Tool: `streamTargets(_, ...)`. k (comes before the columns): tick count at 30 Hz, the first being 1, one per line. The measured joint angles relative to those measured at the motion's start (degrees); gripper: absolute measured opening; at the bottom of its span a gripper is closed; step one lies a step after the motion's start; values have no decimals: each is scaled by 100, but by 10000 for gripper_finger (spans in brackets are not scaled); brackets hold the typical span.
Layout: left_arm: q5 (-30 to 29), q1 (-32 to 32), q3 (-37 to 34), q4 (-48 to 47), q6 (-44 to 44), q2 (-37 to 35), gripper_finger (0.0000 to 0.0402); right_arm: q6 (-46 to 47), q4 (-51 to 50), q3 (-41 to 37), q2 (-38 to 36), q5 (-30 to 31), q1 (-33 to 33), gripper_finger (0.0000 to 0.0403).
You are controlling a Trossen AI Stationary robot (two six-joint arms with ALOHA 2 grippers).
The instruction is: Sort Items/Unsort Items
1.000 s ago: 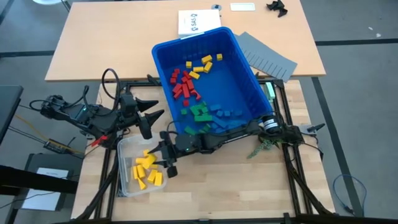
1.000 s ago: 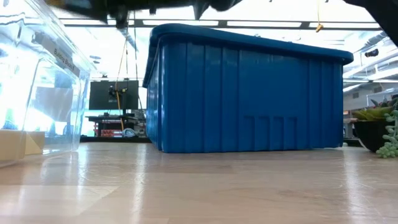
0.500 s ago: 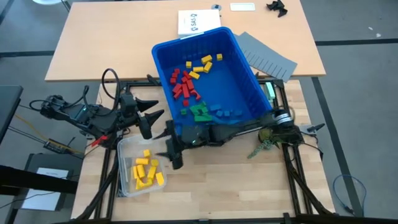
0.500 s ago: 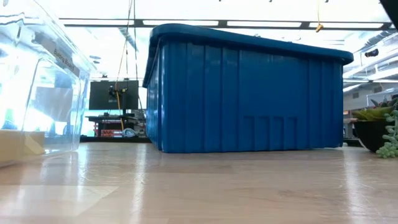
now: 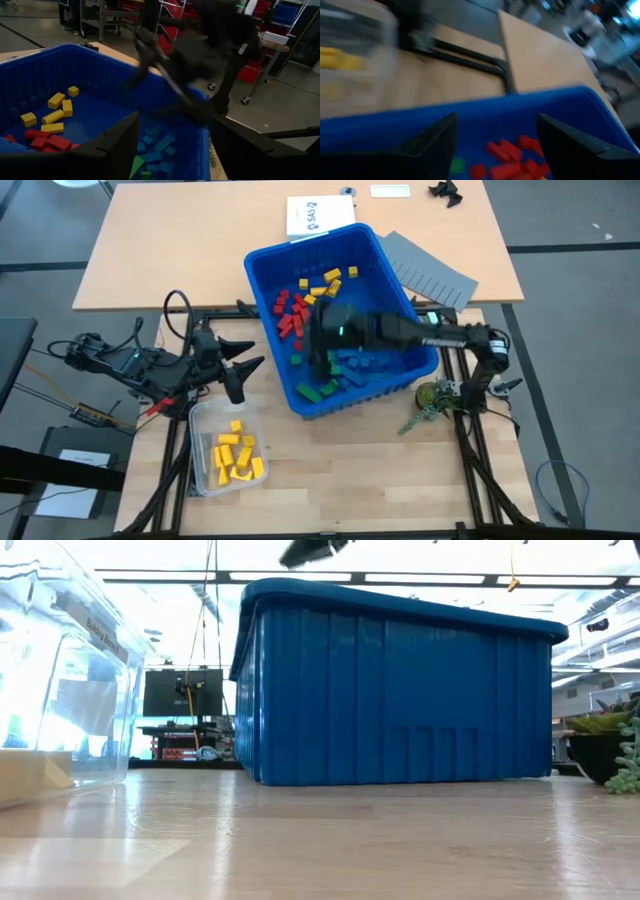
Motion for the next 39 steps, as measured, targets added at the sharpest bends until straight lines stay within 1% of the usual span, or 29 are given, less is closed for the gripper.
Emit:
streamTargets(4,0,0,0,-11,0,0,248,2,103,0,127,-120,-753,275)
streamTargets(7,0,0,0,-8,0,0,248,22,143,0,354,-225,-1272,295)
streamTargets(11,-2,0,0,-10,0,0,248,386,356,-7,683,-481,-1853,325)
streamTargets(14,-2,1,0,-16,0,0,248,604,593,-4,961,-635,-2182,337)
streamTargets(17,-2,0,0,-19,-2,0,248,710,831,-7,1269,-711,-2431,339)
streamTargets(23,-1,1,0,-11,0,0,248,715,1344,-4,1790,-713,-2785,330)
streamTargets(27,-2,0,0,-9,0,0,248,711,1623,-4,1980,-719,-2999,327)
streamTargets(32,-1,0,0,-7,0,0,248,754,1807,-4,2156,-884,-3314,327)
streamTargets(35,0,0,0,-9,0,0,248,754,1906,-4,2249,-1050,-3489,325)
streamTargets(39,-2,0,0,-19,0,0,248,514,1915,-2,2487,-1600,-3709,325)
